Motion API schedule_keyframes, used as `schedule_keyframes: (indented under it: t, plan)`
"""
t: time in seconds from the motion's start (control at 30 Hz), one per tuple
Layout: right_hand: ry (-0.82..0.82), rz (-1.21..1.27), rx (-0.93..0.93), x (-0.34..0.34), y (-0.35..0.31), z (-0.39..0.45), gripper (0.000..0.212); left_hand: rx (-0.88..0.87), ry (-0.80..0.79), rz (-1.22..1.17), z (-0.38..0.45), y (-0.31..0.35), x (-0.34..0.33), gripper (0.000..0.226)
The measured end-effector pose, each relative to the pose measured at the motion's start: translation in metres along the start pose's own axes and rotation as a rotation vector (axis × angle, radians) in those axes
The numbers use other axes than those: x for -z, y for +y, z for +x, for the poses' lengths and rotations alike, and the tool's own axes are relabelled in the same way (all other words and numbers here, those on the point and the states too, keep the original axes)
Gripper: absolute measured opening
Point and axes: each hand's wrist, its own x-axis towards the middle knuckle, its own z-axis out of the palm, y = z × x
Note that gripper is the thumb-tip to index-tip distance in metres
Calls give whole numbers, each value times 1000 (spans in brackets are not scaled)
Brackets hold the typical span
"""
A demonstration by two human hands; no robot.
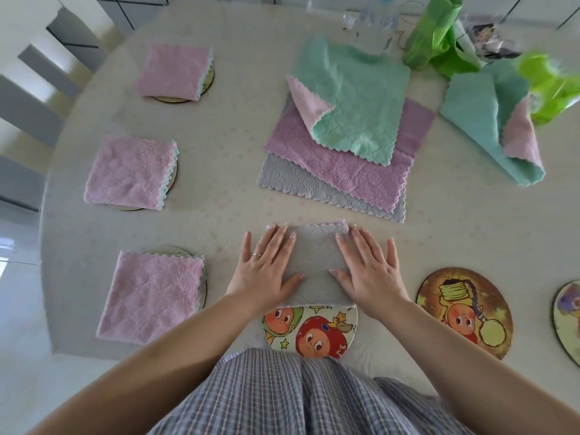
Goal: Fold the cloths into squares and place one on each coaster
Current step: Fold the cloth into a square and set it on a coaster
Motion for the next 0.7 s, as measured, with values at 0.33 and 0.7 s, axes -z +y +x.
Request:
schedule_keyframes:
  t: [0.33,0.7]
  plan:
    - [89,695,-321,13,-20,-25,41,310,257,-601,-37,7,3,45]
    - [74,1002,-408,26,-30,-31,54,400,174,-1058,-30,13,29,30]
